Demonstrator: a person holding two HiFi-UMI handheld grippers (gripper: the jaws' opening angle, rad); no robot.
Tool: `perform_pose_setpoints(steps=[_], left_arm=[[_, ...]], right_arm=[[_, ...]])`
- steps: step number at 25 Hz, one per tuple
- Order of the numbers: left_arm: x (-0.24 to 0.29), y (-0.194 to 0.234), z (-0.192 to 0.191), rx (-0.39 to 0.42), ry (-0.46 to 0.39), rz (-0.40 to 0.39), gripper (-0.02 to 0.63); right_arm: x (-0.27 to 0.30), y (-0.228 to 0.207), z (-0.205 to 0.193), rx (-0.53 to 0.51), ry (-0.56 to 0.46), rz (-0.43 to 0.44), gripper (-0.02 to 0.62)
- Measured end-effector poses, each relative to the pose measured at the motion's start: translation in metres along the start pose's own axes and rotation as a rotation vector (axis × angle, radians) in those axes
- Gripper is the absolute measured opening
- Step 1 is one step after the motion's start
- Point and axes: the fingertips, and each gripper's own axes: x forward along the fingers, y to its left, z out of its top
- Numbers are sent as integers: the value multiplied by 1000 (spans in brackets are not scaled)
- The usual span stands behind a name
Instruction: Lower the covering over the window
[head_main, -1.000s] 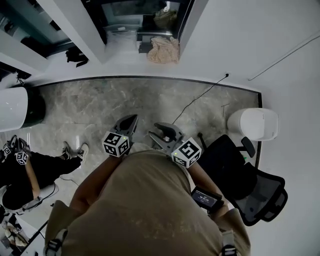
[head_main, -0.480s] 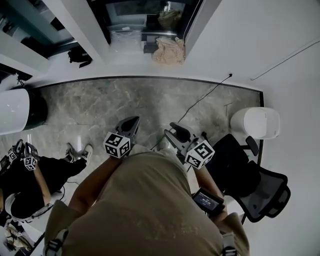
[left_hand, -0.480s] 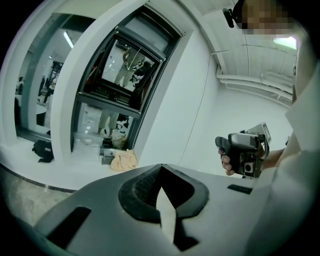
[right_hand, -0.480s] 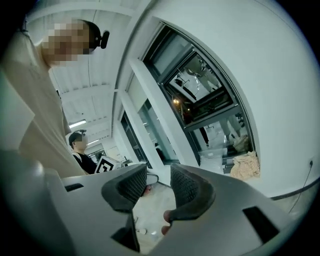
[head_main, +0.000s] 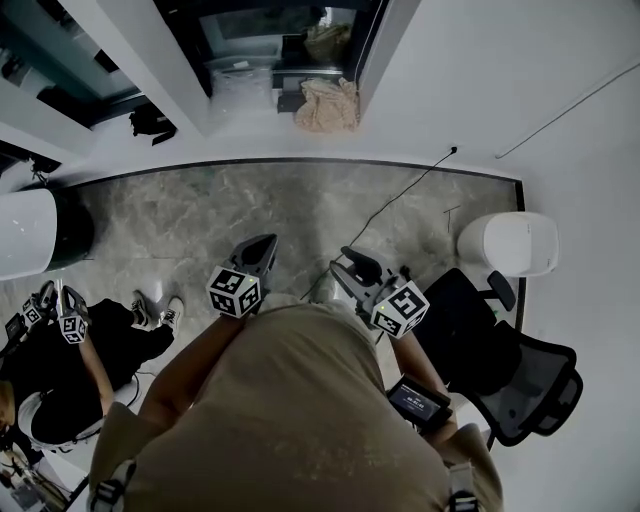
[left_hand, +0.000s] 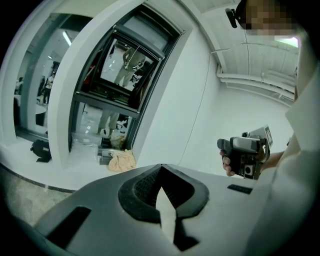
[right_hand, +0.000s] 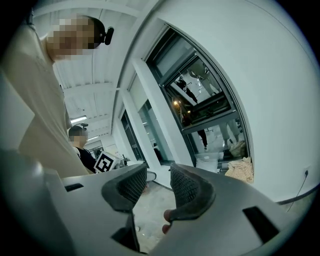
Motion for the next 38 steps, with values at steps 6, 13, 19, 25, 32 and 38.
perform_pose_setpoints(steps=[6, 13, 19, 25, 32, 38], left_arm=[[21, -24, -2, -10, -13, 33, 14], [37, -54, -6, 0, -32, 79, 14], [41, -79, -9, 19, -43, 96, 12], [48, -104, -8, 53, -39, 77, 12], [62, -120, -8, 78, -42, 54, 12], [70, -119, -11, 56, -44, 51, 12]], right_arm=[[-28, -12, 0, -30, 14, 20, 150], [-51, -23, 0, -23, 58, 83, 150], [-91, -48, -31, 117, 59, 66, 150], [-112, -63, -41, 45, 108, 23, 150], [-128, -78, -29, 1, 119, 3, 150], [-143, -83, -44, -11, 180, -11, 149]])
